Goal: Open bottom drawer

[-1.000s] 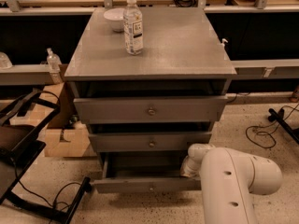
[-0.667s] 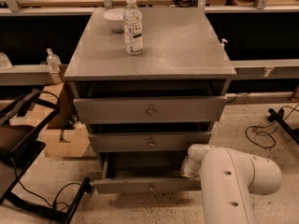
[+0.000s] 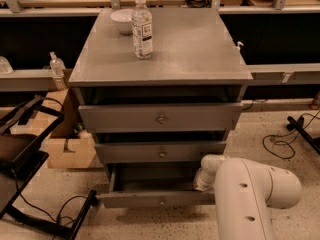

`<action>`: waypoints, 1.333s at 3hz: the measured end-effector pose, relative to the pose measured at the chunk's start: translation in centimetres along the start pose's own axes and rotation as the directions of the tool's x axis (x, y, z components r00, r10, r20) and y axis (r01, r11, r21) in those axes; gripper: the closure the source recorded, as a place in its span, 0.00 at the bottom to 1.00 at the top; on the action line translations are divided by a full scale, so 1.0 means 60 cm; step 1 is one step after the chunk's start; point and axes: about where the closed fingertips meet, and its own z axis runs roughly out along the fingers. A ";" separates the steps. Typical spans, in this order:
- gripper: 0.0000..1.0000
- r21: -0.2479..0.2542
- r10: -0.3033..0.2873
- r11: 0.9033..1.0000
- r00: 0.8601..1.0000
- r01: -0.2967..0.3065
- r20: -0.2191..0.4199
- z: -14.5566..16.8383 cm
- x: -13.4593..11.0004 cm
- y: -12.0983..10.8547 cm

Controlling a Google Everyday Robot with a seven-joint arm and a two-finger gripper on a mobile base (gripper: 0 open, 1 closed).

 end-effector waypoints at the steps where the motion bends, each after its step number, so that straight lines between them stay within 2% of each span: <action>1: 1.00 0.000 0.000 1.000 1.000 0.000 0.000 0.000 0.000 0.000; 3: 1.00 0.000 0.000 1.000 1.000 0.000 0.000 0.000 0.000 0.000; 4: 0.82 0.000 0.000 1.000 1.000 0.000 0.000 0.000 0.000 0.000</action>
Offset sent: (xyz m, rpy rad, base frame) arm -0.2535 0.0680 -0.0106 -0.0419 0.5564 0.2703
